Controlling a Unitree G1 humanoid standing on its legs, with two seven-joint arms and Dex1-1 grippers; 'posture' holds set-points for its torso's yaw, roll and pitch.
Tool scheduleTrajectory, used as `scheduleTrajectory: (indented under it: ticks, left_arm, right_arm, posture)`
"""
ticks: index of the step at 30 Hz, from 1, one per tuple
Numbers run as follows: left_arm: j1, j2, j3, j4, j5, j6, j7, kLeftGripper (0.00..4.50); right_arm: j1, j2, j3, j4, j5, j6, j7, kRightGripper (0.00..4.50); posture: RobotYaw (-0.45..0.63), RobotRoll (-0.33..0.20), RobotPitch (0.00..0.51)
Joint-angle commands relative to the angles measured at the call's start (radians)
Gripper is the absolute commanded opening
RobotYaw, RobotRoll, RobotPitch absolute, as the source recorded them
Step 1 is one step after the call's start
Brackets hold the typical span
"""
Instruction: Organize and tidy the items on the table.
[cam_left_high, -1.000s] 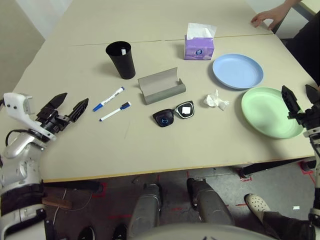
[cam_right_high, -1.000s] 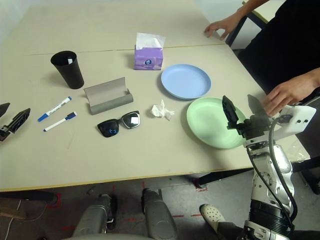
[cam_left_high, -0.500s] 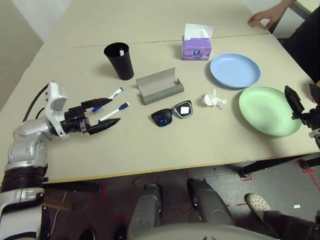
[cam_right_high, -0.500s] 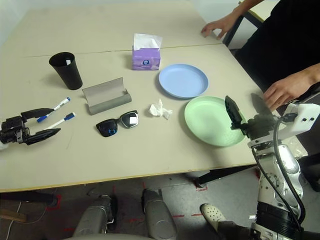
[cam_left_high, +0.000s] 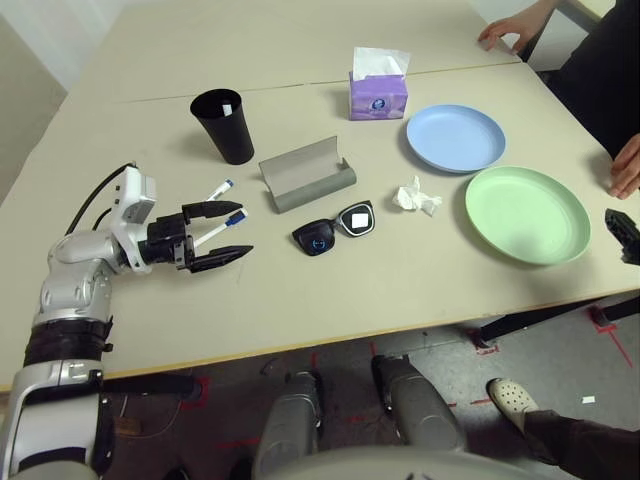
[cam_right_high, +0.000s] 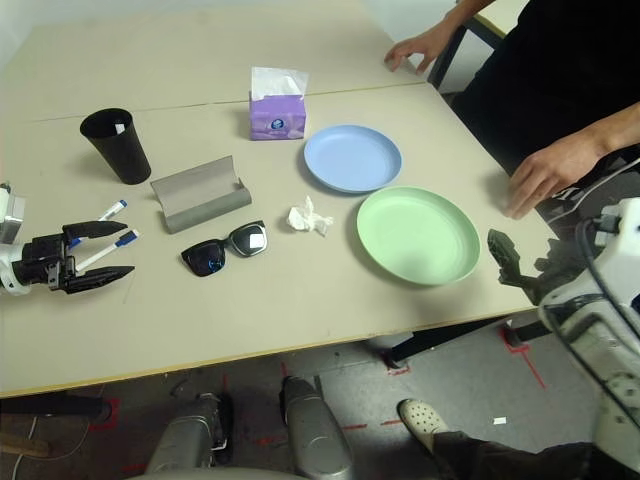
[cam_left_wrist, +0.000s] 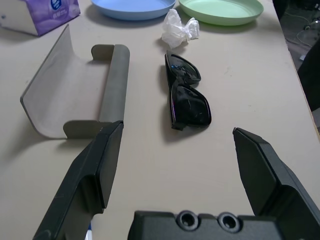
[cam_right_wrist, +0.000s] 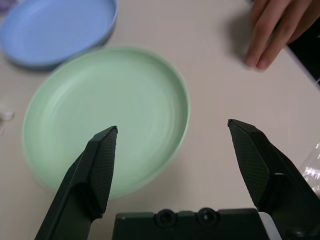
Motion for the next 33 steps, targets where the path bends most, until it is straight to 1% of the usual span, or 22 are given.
scheduleTrajectory:
  ticks: [1,3,6,8,13,18,24,27,33]
  left_arm:
    - [0.004,-0.01,-0.006,-0.002,0.006,-0.025,-0.017,4.45]
    - [0.004,-0.016,-0.007,-0.004,0.008,-0.028,-0.014,4.45]
    - [0.01,-0.026,-0.009,-0.009,0.011,-0.033,-0.006,4.45]
    - [0.017,-0.031,-0.009,-0.015,0.012,-0.037,0.0,4.45]
    - [0.034,-0.041,-0.01,-0.037,0.012,-0.038,0.015,4.45]
    - [0.054,-0.044,-0.009,-0.062,0.011,-0.037,0.028,4.45]
    - [0.058,-0.052,-0.009,-0.097,0.004,-0.026,0.051,4.45]
    - [0.066,-0.057,-0.012,-0.119,0.002,-0.023,0.061,4.45]
    - [0.09,-0.06,-0.017,-0.153,0.006,-0.033,0.067,4.45]
  right_arm:
    - [0.024,-0.041,0.022,-0.006,0.002,0.059,0.042,4.5]
    - [0.038,-0.053,0.053,-0.013,-0.027,0.038,0.07,4.5]
    - [0.049,-0.063,0.155,-0.007,-0.111,-0.064,0.129,4.5]
    - [0.045,-0.058,0.199,0.008,-0.15,-0.097,0.148,4.5]
    - [0.019,-0.031,0.259,0.081,-0.232,-0.165,0.159,4.5]
    - [-0.037,-0.01,0.296,0.164,-0.299,-0.212,0.158,4.5]
    - [-0.116,0.024,0.34,0.231,-0.336,-0.201,0.153,4.5]
    - [-0.167,0.055,0.35,0.259,-0.322,-0.171,0.15,4.5]
    - [-0.219,0.084,0.352,0.287,-0.303,-0.083,0.155,4.5]
  posture:
    - [-0.26,0.0,0.171]
    - [-0.26,0.0,0.171]
    - [-0.25,0.0,0.171]
    - [-0.25,0.0,0.172]
    - [-0.24,0.0,0.175]
    - [-0.24,0.0,0.175]
    - [-0.22,0.0,0.171]
    - [-0.22,0.0,0.173]
    - [-0.2,0.0,0.171]
